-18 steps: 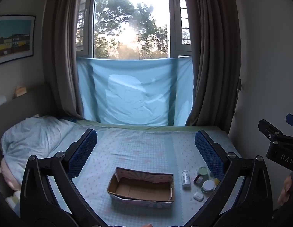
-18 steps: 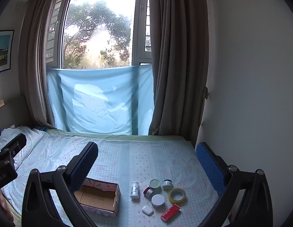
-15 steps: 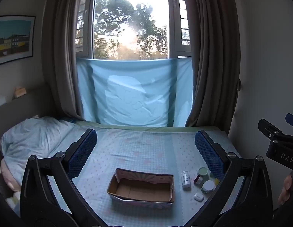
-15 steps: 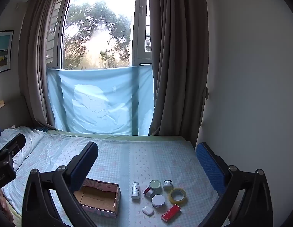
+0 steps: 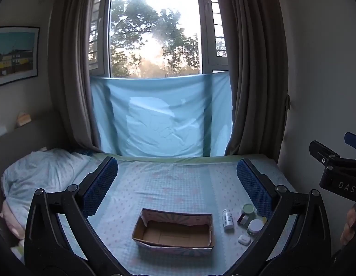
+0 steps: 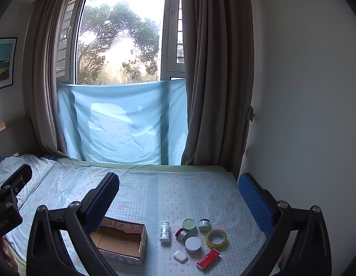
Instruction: Organize rigid objects
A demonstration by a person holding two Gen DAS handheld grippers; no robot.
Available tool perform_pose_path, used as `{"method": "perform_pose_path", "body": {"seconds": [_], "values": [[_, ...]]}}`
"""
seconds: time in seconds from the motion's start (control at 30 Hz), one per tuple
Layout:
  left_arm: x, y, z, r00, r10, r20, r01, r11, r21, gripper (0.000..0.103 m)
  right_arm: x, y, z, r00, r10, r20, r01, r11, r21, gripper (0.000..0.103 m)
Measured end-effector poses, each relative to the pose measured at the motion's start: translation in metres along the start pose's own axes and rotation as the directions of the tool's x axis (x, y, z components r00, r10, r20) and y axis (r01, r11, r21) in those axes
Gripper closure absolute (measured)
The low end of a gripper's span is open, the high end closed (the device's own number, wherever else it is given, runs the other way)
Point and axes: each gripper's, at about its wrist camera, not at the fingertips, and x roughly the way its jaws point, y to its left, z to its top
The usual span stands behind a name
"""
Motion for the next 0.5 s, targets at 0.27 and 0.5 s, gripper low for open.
{"method": "perform_pose_path", "body": {"seconds": [0.27, 0.5], "values": [[-0.007, 0.008, 0.0, 0.999, -0.032, 0.011, 0.032, 0.997, -0.066, 0.0, 0.005, 0.002, 0.001, 1.0, 0.0, 0.0, 0.0, 1.0, 0.001, 0.0], [-0.009, 0.01, 0.003, 1.0, 0.002, 0.01, -0.001, 0.998, -0.058, 0.0, 0.001, 0.001, 0.001, 1.0, -0.001, 0.008, 0.001, 1.0, 0.0, 0.0]]}}
